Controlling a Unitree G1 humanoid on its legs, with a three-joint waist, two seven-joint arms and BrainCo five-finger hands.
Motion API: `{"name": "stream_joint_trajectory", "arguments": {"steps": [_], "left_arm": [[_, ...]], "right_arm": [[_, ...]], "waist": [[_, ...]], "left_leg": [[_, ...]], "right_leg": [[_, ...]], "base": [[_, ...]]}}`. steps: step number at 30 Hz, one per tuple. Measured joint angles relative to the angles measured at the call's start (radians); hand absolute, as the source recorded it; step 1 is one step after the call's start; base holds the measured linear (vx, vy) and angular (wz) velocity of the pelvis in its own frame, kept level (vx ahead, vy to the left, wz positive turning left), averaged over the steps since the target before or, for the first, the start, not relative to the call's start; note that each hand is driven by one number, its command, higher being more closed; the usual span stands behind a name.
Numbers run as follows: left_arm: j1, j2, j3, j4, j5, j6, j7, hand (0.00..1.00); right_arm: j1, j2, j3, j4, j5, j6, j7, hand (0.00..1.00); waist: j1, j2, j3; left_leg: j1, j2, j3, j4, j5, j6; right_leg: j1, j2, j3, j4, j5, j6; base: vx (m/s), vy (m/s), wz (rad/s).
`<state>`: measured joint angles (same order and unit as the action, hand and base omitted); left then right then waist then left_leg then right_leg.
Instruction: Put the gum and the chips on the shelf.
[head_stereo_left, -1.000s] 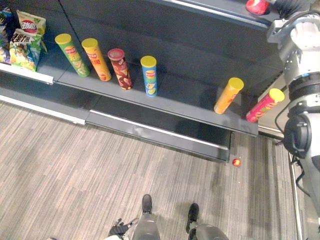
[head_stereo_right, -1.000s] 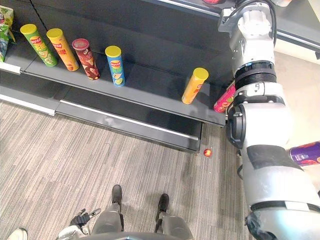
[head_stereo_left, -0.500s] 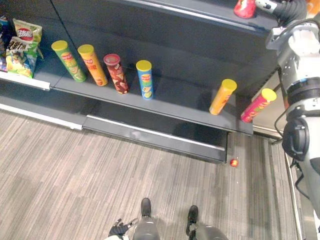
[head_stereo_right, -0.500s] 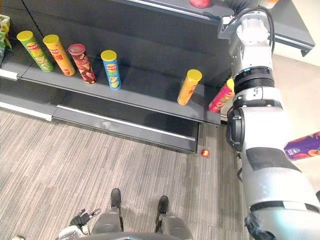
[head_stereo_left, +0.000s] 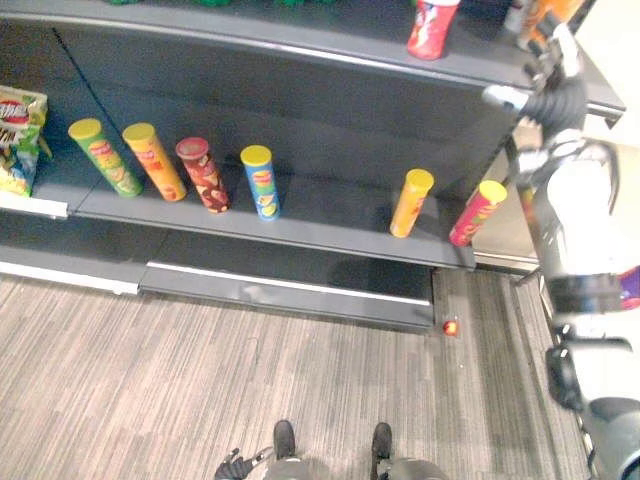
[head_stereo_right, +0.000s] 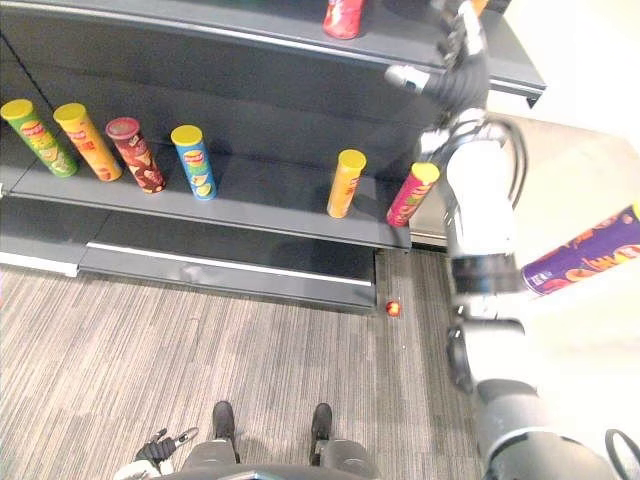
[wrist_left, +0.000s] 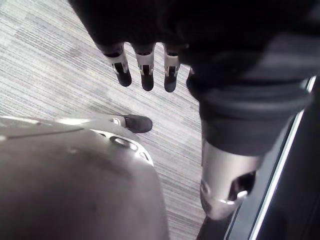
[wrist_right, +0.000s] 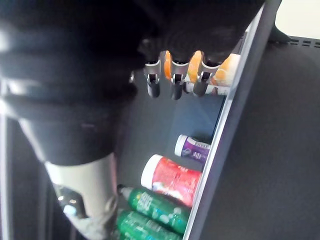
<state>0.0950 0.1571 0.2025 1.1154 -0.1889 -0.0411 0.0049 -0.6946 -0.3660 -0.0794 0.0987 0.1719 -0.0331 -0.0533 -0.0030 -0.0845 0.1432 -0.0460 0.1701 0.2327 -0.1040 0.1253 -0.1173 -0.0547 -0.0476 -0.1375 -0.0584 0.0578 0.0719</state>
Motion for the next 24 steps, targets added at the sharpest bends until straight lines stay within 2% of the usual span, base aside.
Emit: {"name": "stream_joint_trajectory", "arguments": {"steps": [3,5,9,12,15,19,21,23,24], "left_arm": [[0.013,0.0,0.0,0.001,0.028,0.0,-0.001,0.0],[0.02,0.001,0.0,0.011,0.055,0.0,0.0,0.0],[0.024,0.003,0.0,0.023,0.06,-0.001,0.0,0.0],[0.031,0.003,0.002,0.032,0.089,0.0,-0.001,0.0],[0.046,-0.008,0.016,0.038,0.098,0.0,-0.005,0.0],[0.056,-0.032,0.06,0.039,0.125,0.001,-0.008,0.0],[0.059,-0.038,0.078,0.04,0.126,0.003,-0.008,0.0],[0.059,-0.042,0.084,0.039,0.127,0.007,-0.006,0.0],[0.059,-0.043,0.086,0.039,0.127,0.007,-0.005,0.0]], "right_arm": [[0.179,0.066,0.024,-0.158,-0.018,-0.037,0.018,0.0],[0.314,0.101,0.105,-0.255,-0.016,-0.069,0.052,0.0],[0.464,0.126,0.228,-0.298,-0.001,-0.084,0.12,0.0],[0.623,0.157,0.353,-0.274,0.074,-0.08,0.207,0.0],[0.754,0.195,0.412,-0.166,0.083,-0.073,0.257,0.0],[0.857,0.232,0.379,0.033,0.059,-0.054,0.268,0.0],[0.875,0.256,0.333,0.14,-0.01,-0.044,0.255,0.0],[0.873,0.275,0.239,0.326,-0.143,-0.035,0.225,0.0],[0.873,0.275,0.228,0.348,-0.158,-0.035,0.219,0.0]], "waist": [[-0.004,-0.001,-0.02],[-0.005,-0.001,-0.043],[-0.003,-0.007,-0.057],[0.004,-0.005,-0.069],[0.003,0.007,-0.077],[0.001,0.026,-0.087],[0.0,0.03,-0.089],[-0.001,0.032,-0.09],[-0.001,0.033,-0.091]], "left_leg": [[0.006,0.0,-0.004,0.0,-0.006,-0.001],[0.006,-0.003,-0.016,0.0,-0.016,0.0],[0.007,-0.01,-0.03,0.0,-0.017,0.001],[0.007,-0.02,-0.031,0.0,-0.023,0.008],[0.011,-0.033,-0.03,0.0,-0.029,0.015],[0.014,-0.047,-0.027,0.0,-0.035,0.022],[0.015,-0.05,-0.026,0.0,-0.036,0.024],[0.016,-0.052,-0.026,0.0,-0.037,0.025],[0.016,-0.052,-0.026,0.0,-0.037,0.025]], "right_leg": [[0.007,0.0,-0.002,0.0,-0.001,0.0],[0.011,-0.005,-0.008,0.001,-0.001,0.0],[0.021,-0.013,-0.023,0.001,-0.002,0.0],[0.025,-0.024,-0.032,0.001,-0.009,-0.005],[0.026,-0.036,-0.03,0.007,-0.013,0.001],[0.026,-0.052,-0.025,0.008,-0.015,0.006],[0.026,-0.054,-0.024,0.01,-0.015,0.007],[0.027,-0.056,-0.024,0.01,-0.016,0.008],[0.027,-0.056,-0.024,0.01,-0.017,0.01]], "base": [[0.0,0.0,0.0],[0.0,0.007,0.09],[-0.01,0.017,0.15],[0.01,0.026,0.1],[0.0,0.0,0.0],[0.01,0.021,-0.01],[0.03,0.01,-0.02],[0.02,0.002,0.0],[0.03,0.001,0.02]]}}
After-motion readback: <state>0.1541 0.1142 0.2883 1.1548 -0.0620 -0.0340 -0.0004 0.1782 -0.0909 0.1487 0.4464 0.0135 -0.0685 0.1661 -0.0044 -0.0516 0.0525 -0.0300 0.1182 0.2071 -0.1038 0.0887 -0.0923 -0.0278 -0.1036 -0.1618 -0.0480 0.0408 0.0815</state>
